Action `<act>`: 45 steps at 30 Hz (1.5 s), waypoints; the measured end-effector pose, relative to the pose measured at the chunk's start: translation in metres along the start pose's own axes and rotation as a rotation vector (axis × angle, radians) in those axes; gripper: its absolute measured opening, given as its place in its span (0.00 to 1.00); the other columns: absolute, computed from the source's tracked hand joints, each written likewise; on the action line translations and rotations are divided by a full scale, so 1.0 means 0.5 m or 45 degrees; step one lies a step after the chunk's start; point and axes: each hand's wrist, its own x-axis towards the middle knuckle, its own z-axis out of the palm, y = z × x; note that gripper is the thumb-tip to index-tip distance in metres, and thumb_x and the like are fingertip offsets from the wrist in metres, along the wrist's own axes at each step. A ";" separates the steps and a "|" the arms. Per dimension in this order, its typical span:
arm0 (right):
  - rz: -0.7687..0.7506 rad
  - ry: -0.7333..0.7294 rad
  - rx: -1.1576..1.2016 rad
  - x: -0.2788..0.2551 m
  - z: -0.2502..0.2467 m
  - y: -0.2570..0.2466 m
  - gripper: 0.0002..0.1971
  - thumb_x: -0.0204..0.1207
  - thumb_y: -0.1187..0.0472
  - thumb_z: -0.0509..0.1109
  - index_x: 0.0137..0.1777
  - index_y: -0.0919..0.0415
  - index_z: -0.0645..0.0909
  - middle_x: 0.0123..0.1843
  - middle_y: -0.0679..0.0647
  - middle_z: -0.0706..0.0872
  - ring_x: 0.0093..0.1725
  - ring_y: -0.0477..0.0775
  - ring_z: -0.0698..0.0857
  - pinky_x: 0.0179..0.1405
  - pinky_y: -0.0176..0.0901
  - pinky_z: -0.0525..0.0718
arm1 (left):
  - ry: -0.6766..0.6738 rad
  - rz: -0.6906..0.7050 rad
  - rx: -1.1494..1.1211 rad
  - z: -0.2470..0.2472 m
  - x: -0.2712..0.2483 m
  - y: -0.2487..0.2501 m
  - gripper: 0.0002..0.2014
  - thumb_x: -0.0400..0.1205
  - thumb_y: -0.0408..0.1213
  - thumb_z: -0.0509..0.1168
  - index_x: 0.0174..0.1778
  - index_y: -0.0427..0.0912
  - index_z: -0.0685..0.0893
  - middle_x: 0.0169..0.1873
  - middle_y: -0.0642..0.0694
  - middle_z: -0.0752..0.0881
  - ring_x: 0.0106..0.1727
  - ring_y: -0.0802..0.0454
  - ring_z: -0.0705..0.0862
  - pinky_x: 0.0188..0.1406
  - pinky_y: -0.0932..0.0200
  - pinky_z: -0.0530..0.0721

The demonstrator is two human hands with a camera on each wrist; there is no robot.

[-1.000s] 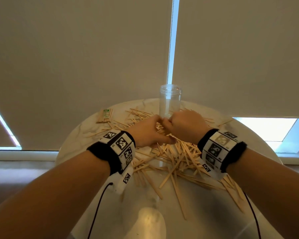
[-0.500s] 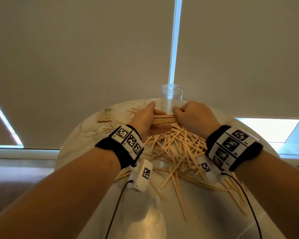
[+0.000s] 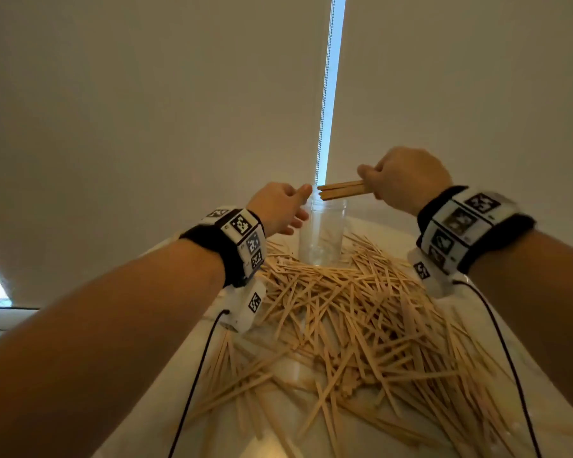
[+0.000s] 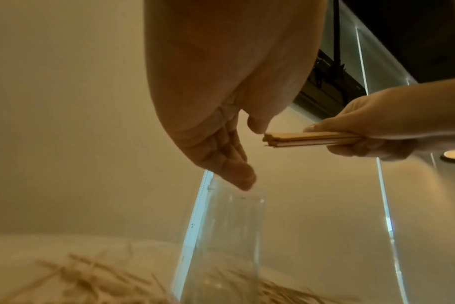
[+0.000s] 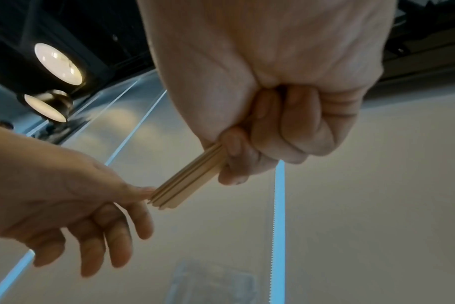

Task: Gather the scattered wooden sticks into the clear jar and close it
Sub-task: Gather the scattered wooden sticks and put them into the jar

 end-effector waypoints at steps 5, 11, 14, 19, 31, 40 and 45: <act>-0.036 -0.042 -0.383 0.142 0.042 -0.034 0.20 0.84 0.46 0.64 0.32 0.56 0.74 0.32 0.53 0.78 0.29 0.52 0.76 0.30 0.43 0.73 | -0.101 0.001 0.460 0.011 0.127 0.005 0.47 0.72 0.62 0.75 0.81 0.43 0.65 0.75 0.43 0.76 0.70 0.43 0.79 0.68 0.49 0.79; -0.258 -0.377 -0.555 0.235 0.164 -0.095 0.11 0.85 0.51 0.67 0.51 0.59 0.80 0.40 0.52 0.81 0.44 0.56 0.80 0.42 0.45 0.77 | -0.166 0.021 0.572 0.072 0.196 -0.033 0.46 0.72 0.62 0.75 0.77 0.34 0.70 0.66 0.40 0.83 0.59 0.48 0.81 0.50 0.59 0.76; -0.335 -0.560 -0.735 0.249 0.217 -0.114 0.10 0.83 0.57 0.68 0.54 0.64 0.83 0.40 0.54 0.81 0.45 0.56 0.79 0.46 0.45 0.76 | -0.120 0.064 0.485 0.082 0.209 -0.055 0.49 0.69 0.62 0.78 0.79 0.38 0.68 0.69 0.44 0.80 0.63 0.48 0.80 0.54 0.56 0.77; -0.285 -0.705 -0.577 0.253 0.214 -0.121 0.14 0.81 0.61 0.70 0.64 0.65 0.85 0.48 0.57 0.82 0.45 0.57 0.79 0.51 0.51 0.81 | -0.084 0.091 0.401 0.080 0.201 -0.074 0.46 0.61 0.67 0.79 0.69 0.43 0.76 0.57 0.51 0.85 0.56 0.50 0.84 0.48 0.54 0.82; -0.294 -0.502 0.003 -0.027 0.081 -0.097 0.18 0.84 0.48 0.65 0.44 0.59 0.89 0.38 0.51 0.91 0.38 0.51 0.89 0.40 0.42 0.85 | -0.390 -0.103 0.911 -0.065 -0.038 -0.095 0.29 0.73 0.62 0.74 0.59 0.41 0.88 0.47 0.44 0.92 0.39 0.53 0.86 0.44 0.59 0.84; -0.193 -0.973 -0.475 -0.307 0.087 -0.059 0.39 0.75 0.22 0.51 0.29 0.60 0.74 0.29 0.52 0.76 0.31 0.52 0.77 0.38 0.44 0.79 | -0.751 -0.370 1.570 -0.067 -0.276 -0.160 0.46 0.63 0.84 0.58 0.49 0.41 0.85 0.31 0.48 0.82 0.32 0.51 0.79 0.39 0.58 0.81; -0.092 -1.091 -0.541 -0.353 0.116 -0.046 0.43 0.68 0.17 0.56 0.46 0.62 0.83 0.41 0.53 0.83 0.45 0.55 0.83 0.53 0.47 0.83 | -0.602 -0.298 1.524 -0.023 -0.316 -0.165 0.41 0.69 0.79 0.61 0.50 0.39 0.82 0.42 0.45 0.83 0.36 0.50 0.79 0.31 0.57 0.75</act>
